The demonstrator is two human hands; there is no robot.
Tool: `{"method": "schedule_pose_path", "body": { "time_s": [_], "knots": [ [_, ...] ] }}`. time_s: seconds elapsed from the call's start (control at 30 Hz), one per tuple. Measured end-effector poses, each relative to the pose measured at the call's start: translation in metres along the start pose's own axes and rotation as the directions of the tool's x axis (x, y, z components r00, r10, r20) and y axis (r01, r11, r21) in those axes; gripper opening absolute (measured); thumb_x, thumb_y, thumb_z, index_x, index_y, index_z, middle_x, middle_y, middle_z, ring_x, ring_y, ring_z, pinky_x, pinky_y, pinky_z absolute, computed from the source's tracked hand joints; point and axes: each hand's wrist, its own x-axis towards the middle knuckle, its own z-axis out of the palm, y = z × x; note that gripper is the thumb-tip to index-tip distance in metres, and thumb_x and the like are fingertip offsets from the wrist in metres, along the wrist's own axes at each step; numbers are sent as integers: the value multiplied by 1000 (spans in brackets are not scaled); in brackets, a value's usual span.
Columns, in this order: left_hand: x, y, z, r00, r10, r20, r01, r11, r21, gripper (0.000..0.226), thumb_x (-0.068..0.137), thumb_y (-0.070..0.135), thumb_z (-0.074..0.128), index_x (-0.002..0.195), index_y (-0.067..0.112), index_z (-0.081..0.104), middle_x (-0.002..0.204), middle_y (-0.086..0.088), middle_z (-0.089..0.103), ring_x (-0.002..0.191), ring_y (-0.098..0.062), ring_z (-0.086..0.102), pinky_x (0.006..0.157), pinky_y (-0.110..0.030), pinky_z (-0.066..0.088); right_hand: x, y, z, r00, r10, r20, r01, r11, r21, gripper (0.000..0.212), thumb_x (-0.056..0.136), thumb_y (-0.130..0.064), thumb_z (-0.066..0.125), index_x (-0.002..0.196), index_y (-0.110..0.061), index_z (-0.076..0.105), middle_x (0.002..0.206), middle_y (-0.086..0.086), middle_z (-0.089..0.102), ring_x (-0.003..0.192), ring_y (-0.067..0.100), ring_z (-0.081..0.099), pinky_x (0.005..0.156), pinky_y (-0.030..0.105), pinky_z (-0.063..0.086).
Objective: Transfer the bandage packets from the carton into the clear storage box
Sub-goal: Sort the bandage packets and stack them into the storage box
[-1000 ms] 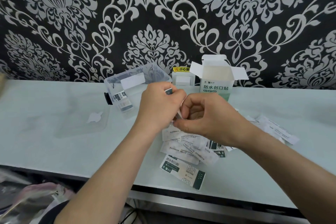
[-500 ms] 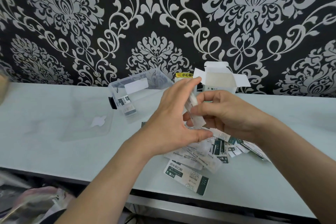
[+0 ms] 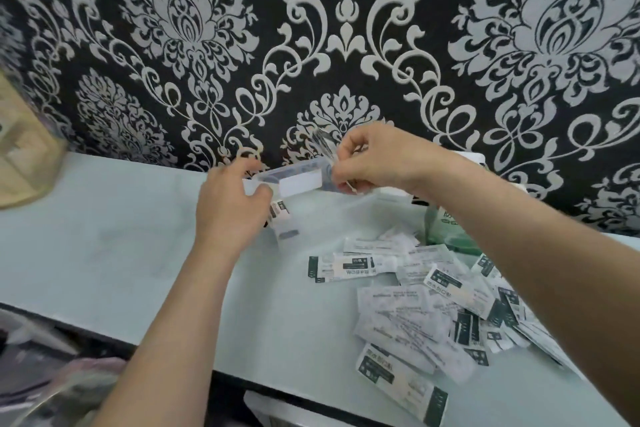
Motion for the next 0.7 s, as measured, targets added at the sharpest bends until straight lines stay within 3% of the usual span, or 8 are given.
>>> {"method": "schedule_pose_path", "body": {
  "time_s": [0.07, 0.13, 0.23, 0.3, 0.4, 0.57, 0.63, 0.7],
  "knots": [
    [7, -12, 5, 982, -125, 140, 112, 989, 98, 35, 86, 32, 58, 121, 33, 57, 121, -5, 53, 105, -26, 57, 90, -40, 49, 29, -5, 10, 999, 14, 41, -7, 984, -179, 11, 74, -12, 68, 74, -11, 56, 64, 8, 63, 58, 17, 55, 64, 29, 52],
    [8, -13, 8, 962, -147, 229, 131, 988, 85, 35, 84, 32, 60, 119, 32, 58, 110, -2, 55, 100, -25, 58, 86, -41, 52, 53, -4, 22, 990, 81, 113, -34, 929, -368, 13, 75, -18, 67, 73, -11, 56, 67, 9, 60, 61, 21, 54, 66, 33, 52],
    [9, -14, 8, 960, -141, 242, 118, 987, 107, 33, 82, 31, 63, 115, 28, 62, 92, 3, 59, 96, -24, 60, 84, -35, 50, 76, 5, 42, 956, 239, 170, -98, 805, -585, 21, 80, -24, 69, 72, -11, 54, 64, 4, 58, 54, 18, 48, 57, 24, 42],
    [9, -16, 6, 959, -142, 246, 107, 983, 150, 33, 81, 32, 63, 114, 29, 62, 93, 2, 65, 95, -24, 61, 84, -34, 49, 84, 11, 53, 937, 304, 171, -119, 740, -662, 27, 80, -28, 71, 69, -11, 53, 58, 2, 58, 50, 17, 47, 58, 25, 42],
    [5, -19, 0, 953, -121, 278, 65, 977, 204, 30, 80, 34, 63, 109, 30, 64, 85, 6, 64, 94, -22, 62, 82, -30, 49, 93, 18, 67, 917, 358, 176, -147, 714, -685, 29, 81, -33, 69, 66, -12, 57, 53, 2, 58, 48, 18, 49, 57, 24, 44],
    [-2, -24, -7, 945, -74, 320, 8, 979, 202, 16, 87, 35, 53, 93, 34, 67, 67, 11, 57, 74, -19, 59, 61, -28, 40, 96, 27, 79, 915, 351, 198, -162, 770, -618, 22, 90, -29, 63, 93, -7, 62, 94, 12, 70, 75, 22, 62, 82, 34, 55],
    [-2, -25, -5, 947, -52, 317, -31, 967, 252, 19, 87, 38, 50, 95, 35, 67, 72, 12, 55, 78, -18, 57, 62, -28, 40, 94, 25, 81, 920, 340, 197, -158, 779, -607, 19, 92, -26, 61, 87, -8, 61, 91, 10, 68, 76, 23, 64, 79, 32, 54],
    [-1, -24, -2, 942, -46, 334, -59, 953, 298, 23, 86, 42, 49, 101, 37, 66, 85, 7, 50, 95, -19, 51, 74, -32, 44, 94, 24, 83, 924, 330, 195, -156, 788, -596, 17, 93, -19, 59, 97, -3, 62, 99, 14, 70, 88, 28, 70, 86, 36, 57]
  ]
}}
